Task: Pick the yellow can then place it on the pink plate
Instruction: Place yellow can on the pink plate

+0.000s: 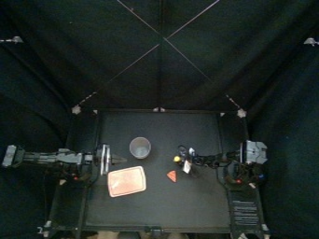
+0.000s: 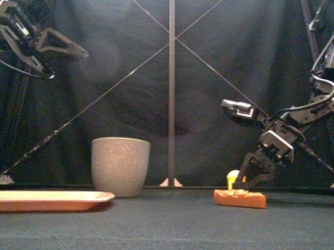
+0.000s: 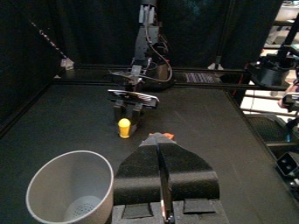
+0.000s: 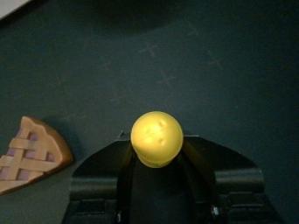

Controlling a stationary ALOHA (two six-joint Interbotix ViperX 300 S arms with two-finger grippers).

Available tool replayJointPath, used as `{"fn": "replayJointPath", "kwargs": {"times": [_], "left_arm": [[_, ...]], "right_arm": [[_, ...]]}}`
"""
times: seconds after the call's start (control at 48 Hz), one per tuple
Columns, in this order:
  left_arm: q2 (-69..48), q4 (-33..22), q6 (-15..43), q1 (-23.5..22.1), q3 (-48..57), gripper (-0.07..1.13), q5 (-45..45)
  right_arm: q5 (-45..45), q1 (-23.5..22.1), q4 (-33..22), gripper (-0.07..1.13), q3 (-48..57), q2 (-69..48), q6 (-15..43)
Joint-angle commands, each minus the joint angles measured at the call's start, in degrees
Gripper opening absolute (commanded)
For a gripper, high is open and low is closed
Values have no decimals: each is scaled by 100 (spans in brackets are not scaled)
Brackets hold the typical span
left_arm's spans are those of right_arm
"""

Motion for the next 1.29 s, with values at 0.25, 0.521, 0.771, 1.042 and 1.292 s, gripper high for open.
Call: {"fn": "replayJointPath", "kwargs": {"times": [0.25, 0.521, 0.771, 1.042, 1.292], "left_arm": [[35, -9, 0, 18, -35, 3, -35], [35, -9, 18, 185, -26, 3, -176], [26, -44, 0, 448, -35, 3, -176], [26, -44, 9, 483, 9, 3, -176], [26, -44, 9, 492, 79, 3, -167]], "right_arm": [[88, 457, -70, 59, -492, -431, -18], [765, 1151, -387, 59, -1898, -334, -18], [861, 1389, -483, 59, -3393, 765, 0], [1134, 1485, -457, 59, -4922, 1995, 0], [2039, 1450, -396, 59, -6126, 2865, 0]]}}
